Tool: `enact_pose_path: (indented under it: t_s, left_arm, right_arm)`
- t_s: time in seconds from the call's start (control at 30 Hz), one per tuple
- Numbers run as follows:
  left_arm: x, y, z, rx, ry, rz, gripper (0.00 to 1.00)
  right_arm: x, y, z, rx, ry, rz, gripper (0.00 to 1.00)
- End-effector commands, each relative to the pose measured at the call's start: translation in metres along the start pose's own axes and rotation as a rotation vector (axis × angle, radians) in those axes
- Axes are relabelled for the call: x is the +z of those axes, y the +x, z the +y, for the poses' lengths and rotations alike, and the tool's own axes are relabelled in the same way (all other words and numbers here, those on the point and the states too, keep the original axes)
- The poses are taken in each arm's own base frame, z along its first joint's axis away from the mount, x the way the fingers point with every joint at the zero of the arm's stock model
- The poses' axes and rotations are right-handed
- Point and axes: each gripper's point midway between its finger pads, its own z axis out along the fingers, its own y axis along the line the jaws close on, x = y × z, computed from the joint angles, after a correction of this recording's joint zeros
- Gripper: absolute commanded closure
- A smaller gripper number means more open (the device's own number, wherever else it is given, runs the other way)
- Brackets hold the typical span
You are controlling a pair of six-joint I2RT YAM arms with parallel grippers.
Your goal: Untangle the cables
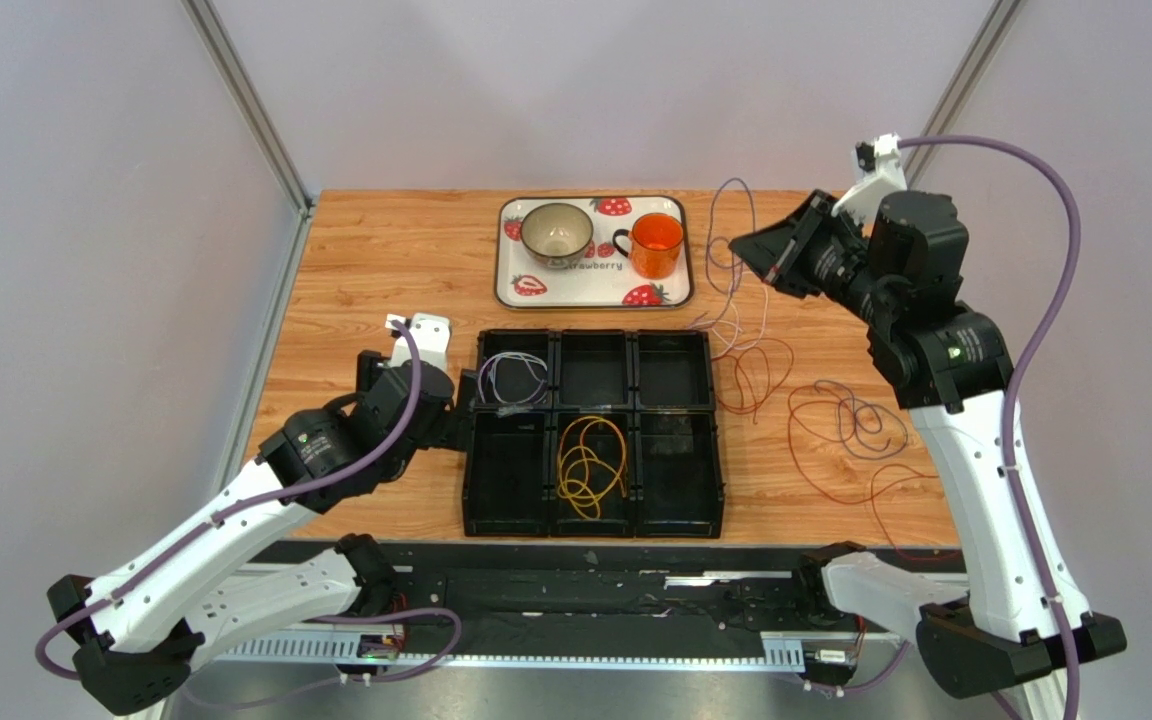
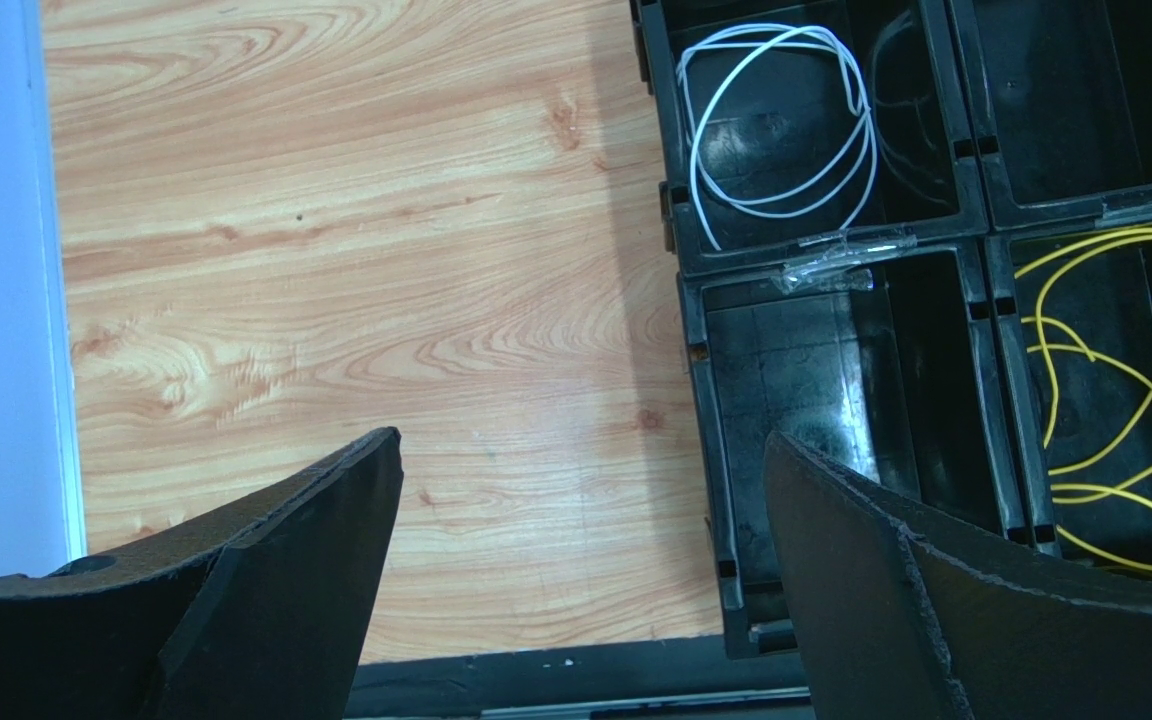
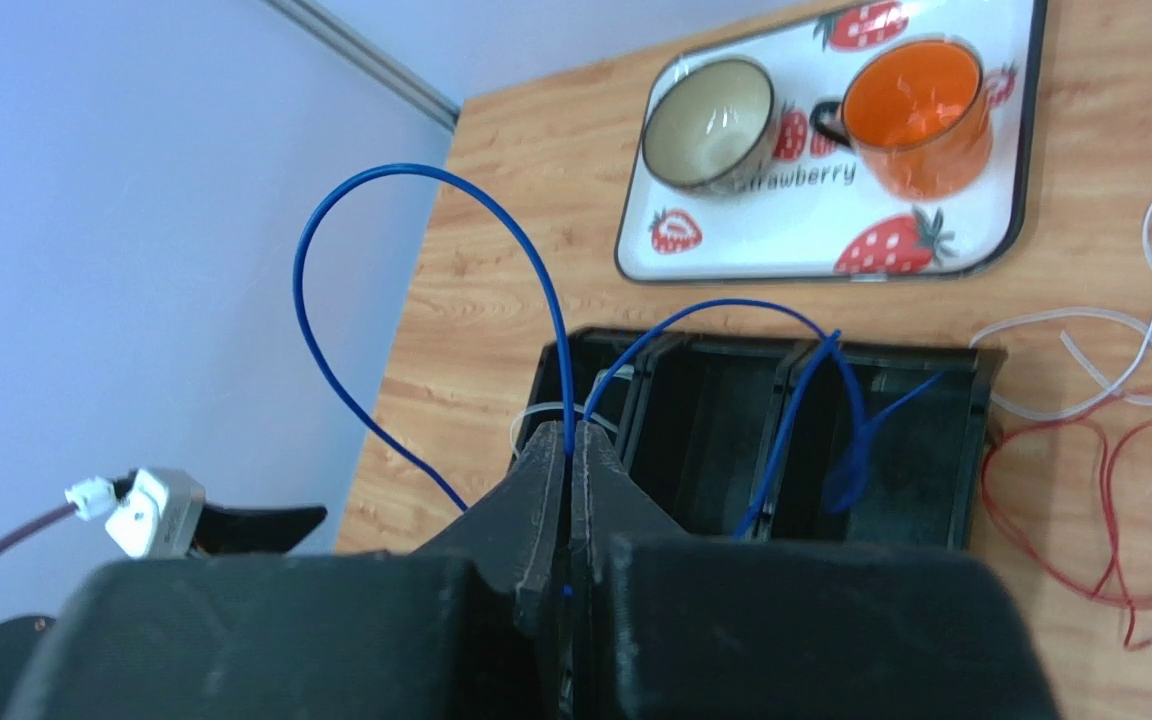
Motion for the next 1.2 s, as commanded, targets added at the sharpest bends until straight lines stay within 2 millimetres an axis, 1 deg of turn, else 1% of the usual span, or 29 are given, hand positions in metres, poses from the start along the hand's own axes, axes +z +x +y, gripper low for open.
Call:
enact_pose_path:
  t_s: [0.0, 0.03, 0.07, 0.1, 0.13, 0.3, 0.43, 0.47, 0.57, 0.6, 0.67, 0.7, 0.8, 0.87, 0.93, 1.0, 1.1, 1.13, 1.17]
  left_arm:
    - [-0.005, -0.013, 0.003, -0.012, -0.007, -0.035, 0.02]
    - [-0.004, -0.013, 0.003, -0.011, -0.008, -0.034, 0.02]
    - [-0.004, -0.013, 0.004, -0.013, -0.010, -0.035, 0.02]
    - [-0.004, -0.014, 0.004, -0.012, -0.012, -0.036, 0.02]
    - [-0.004, -0.013, 0.004, -0.010, -0.013, -0.033, 0.02]
    - [-0.003, -0.013, 0.004, -0.007, -0.020, -0.029, 0.03]
    - [-0.005, -0.013, 0.006, -0.012, -0.029, -0.022, 0.01]
    - [-0.006, -0.014, 0.006, -0.016, -0.027, -0.027, 0.01]
    - [-0.009, -0.015, 0.008, -0.030, -0.016, -0.042, 0.01]
    - [-0.012, -0.017, 0.009, -0.040, -0.010, -0.054, 0.01]
    - [-0.013, -0.018, 0.009, -0.045, -0.004, -0.066, 0.01]
    - [-0.014, -0.019, 0.011, -0.051, -0.006, -0.076, 0.01]
    - [-0.015, -0.019, 0.012, -0.059, -0.004, -0.084, 0.01]
    - [-0.015, -0.019, 0.012, -0.054, -0.007, -0.082, 0.01]
    - [-0.014, -0.019, 0.012, -0.049, -0.012, -0.078, 0.01]
    - [-0.014, -0.019, 0.012, -0.047, -0.014, -0.073, 0.01]
    - [-0.014, -0.018, 0.012, -0.046, -0.015, -0.072, 0.01]
    - [-0.014, -0.018, 0.012, -0.047, -0.015, -0.071, 0.01]
    - [-0.015, -0.019, 0.013, -0.050, -0.015, -0.075, 0.01]
  right_arm:
    - [-0.012, 0.026, 0.010, 0.046, -0.065, 0.050, 1.00]
    - [-0.010, 0.039, 0.004, 0.058, -0.053, 0.077, 1.00]
    - [-0.010, 0.045, 0.002, 0.062, -0.046, 0.089, 1.00]
    - [-0.013, 0.053, 0.004, 0.058, -0.055, 0.104, 1.00]
    - [-0.012, 0.062, -0.001, 0.056, -0.042, 0.128, 1.00]
    - [-0.023, 0.080, -0.005, 0.043, -0.023, 0.169, 1.00]
    - [-0.036, 0.087, -0.005, 0.049, -0.032, 0.173, 1.00]
    - [-0.036, 0.095, -0.008, 0.054, -0.029, 0.196, 1.00]
    - [-0.037, 0.109, -0.012, 0.060, -0.038, 0.223, 1.00]
    - [-0.033, 0.120, -0.020, 0.070, -0.023, 0.248, 1.00]
    - [-0.031, 0.133, -0.025, 0.081, -0.022, 0.285, 1.00]
    - [-0.029, 0.147, -0.033, 0.089, -0.010, 0.318, 1.00]
    - [-0.029, 0.170, -0.042, 0.095, 0.001, 0.375, 1.00]
    - [-0.031, 0.179, -0.045, 0.093, 0.008, 0.392, 1.00]
    - [-0.035, 0.180, -0.045, 0.090, 0.004, 0.390, 1.00]
    - [-0.041, 0.175, -0.041, 0.080, -0.009, 0.377, 1.00]
    - [-0.049, 0.160, -0.029, 0.051, -0.035, 0.339, 1.00]
    - [-0.053, 0.150, -0.022, 0.040, -0.052, 0.316, 1.00]
    - [-0.056, 0.145, -0.018, 0.035, -0.064, 0.304, 1.00]
